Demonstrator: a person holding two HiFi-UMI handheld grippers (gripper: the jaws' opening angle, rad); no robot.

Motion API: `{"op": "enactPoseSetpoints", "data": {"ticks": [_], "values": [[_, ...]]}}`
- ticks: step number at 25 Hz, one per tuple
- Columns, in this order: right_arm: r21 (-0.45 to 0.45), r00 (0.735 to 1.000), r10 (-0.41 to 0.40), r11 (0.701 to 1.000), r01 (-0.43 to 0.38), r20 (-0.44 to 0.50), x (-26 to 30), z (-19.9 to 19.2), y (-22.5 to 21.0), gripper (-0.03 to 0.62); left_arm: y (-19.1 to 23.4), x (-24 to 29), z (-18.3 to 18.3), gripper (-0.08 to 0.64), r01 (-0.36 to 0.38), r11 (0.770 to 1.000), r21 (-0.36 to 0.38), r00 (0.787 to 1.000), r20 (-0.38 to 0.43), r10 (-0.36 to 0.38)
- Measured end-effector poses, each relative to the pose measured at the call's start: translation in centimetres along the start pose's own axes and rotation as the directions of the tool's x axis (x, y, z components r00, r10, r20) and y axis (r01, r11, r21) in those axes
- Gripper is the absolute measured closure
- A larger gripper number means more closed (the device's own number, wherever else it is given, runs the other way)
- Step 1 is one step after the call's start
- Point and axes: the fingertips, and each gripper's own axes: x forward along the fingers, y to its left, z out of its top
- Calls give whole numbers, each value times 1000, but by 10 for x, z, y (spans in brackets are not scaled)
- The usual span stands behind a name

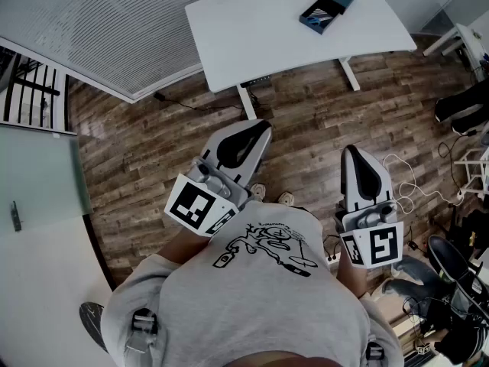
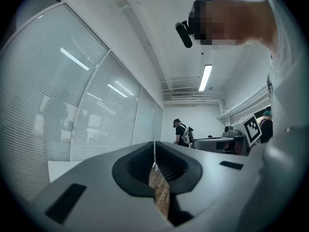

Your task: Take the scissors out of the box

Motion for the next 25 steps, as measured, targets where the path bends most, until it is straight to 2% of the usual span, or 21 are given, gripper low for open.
{"op": "enactPoseSetpoints", "data": {"ticks": [6,13,18,25], "values": [[-13,1000,-28,1000,28,-1,8,3,-3,589,13,0,4,534,-7,1000,-7,1000,9,7],[-15,994,-104,994,104,-28,24,-6,4,586,44,-13,-1,534,-30,999,-19,1000,-4,30],[-3,994,-107,994,107,-20,32,-11,23,586,63,-26,-13,532,-73,997,-31,996,-44,71],[7,994,-102,995,102,-34,45,-18,24,588,77,-26,-20,532,-64,997,-43,997,-56,61]]}}
